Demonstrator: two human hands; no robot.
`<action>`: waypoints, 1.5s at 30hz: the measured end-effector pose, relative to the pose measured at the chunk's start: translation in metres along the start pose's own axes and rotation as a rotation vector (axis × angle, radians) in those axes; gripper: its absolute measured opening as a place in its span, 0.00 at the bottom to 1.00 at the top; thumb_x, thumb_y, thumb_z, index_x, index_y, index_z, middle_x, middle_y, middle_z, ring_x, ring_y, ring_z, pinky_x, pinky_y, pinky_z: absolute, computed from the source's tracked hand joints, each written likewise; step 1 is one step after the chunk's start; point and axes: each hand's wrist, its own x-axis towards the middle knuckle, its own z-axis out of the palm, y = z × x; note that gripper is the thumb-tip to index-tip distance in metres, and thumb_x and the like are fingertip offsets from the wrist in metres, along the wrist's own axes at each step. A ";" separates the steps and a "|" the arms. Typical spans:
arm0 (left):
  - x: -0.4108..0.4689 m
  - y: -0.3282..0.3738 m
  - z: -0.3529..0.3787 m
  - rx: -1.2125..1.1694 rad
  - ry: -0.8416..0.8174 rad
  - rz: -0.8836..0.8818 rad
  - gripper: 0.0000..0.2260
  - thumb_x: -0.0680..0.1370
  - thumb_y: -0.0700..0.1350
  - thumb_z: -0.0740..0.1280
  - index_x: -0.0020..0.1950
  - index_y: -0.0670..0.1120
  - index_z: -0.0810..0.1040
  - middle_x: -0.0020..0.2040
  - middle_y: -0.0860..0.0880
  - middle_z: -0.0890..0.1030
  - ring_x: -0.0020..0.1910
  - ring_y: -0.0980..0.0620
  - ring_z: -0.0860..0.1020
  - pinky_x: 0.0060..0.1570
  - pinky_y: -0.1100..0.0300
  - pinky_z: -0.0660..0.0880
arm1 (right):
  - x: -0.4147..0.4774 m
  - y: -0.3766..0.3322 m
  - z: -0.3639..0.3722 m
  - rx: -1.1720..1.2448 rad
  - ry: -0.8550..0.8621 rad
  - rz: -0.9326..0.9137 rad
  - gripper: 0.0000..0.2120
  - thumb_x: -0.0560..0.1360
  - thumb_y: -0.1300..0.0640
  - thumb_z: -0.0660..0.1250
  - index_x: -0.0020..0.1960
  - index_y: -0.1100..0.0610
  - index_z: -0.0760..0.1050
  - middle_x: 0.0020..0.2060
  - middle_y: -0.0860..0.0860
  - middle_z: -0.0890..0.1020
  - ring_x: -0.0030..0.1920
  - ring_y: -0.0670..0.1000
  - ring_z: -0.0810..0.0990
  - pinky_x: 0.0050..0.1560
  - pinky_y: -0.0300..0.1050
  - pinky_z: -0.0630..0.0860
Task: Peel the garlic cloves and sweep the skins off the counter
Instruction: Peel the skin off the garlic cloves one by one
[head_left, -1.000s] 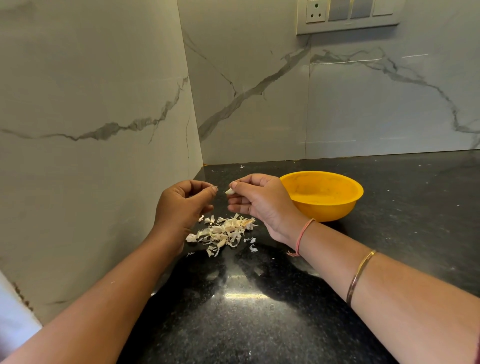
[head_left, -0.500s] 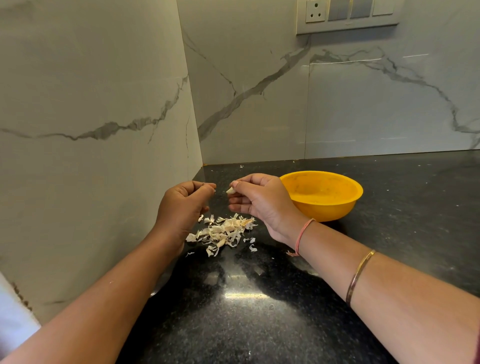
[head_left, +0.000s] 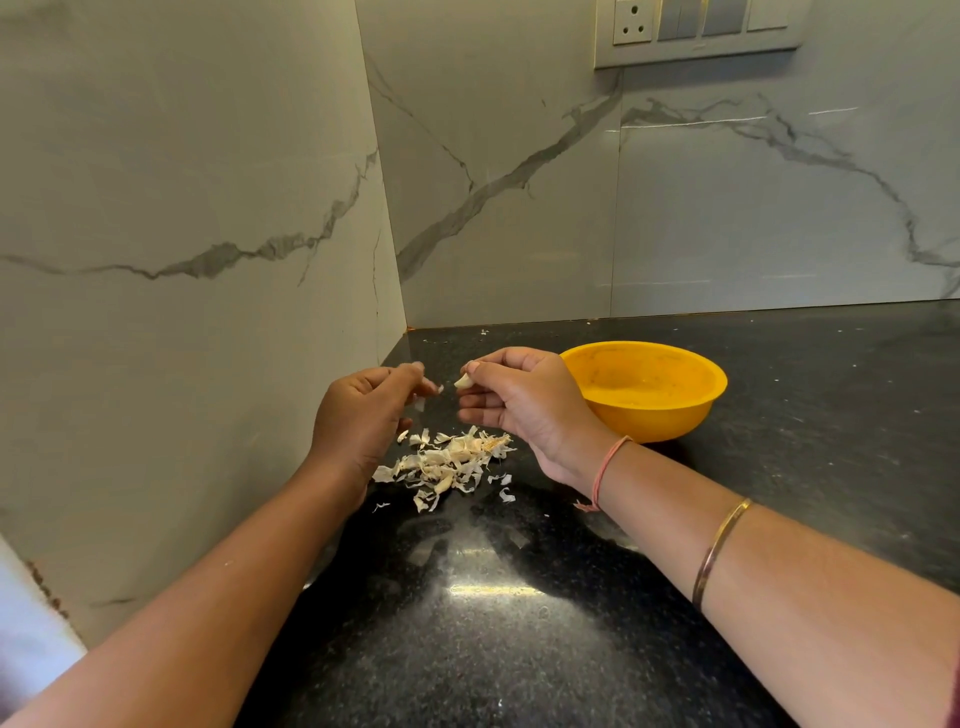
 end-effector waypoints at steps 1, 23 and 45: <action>0.000 -0.001 -0.001 0.030 0.009 0.014 0.16 0.76 0.46 0.68 0.27 0.49 0.81 0.38 0.43 0.82 0.39 0.49 0.77 0.47 0.51 0.76 | 0.000 0.000 0.000 0.001 -0.006 0.001 0.04 0.76 0.65 0.64 0.46 0.65 0.76 0.36 0.56 0.80 0.32 0.48 0.80 0.37 0.40 0.81; -0.002 -0.001 0.000 0.027 -0.129 0.122 0.06 0.73 0.38 0.70 0.42 0.49 0.81 0.39 0.49 0.82 0.39 0.54 0.80 0.40 0.65 0.78 | -0.001 0.001 -0.001 0.022 -0.148 -0.013 0.07 0.75 0.71 0.63 0.52 0.63 0.75 0.39 0.57 0.80 0.38 0.52 0.81 0.45 0.45 0.81; 0.001 -0.003 -0.001 -0.055 -0.054 0.087 0.06 0.77 0.39 0.67 0.43 0.50 0.80 0.39 0.50 0.83 0.36 0.58 0.81 0.38 0.66 0.79 | -0.002 0.000 -0.001 0.051 -0.147 0.008 0.09 0.75 0.71 0.62 0.54 0.66 0.75 0.41 0.57 0.80 0.39 0.51 0.80 0.44 0.42 0.81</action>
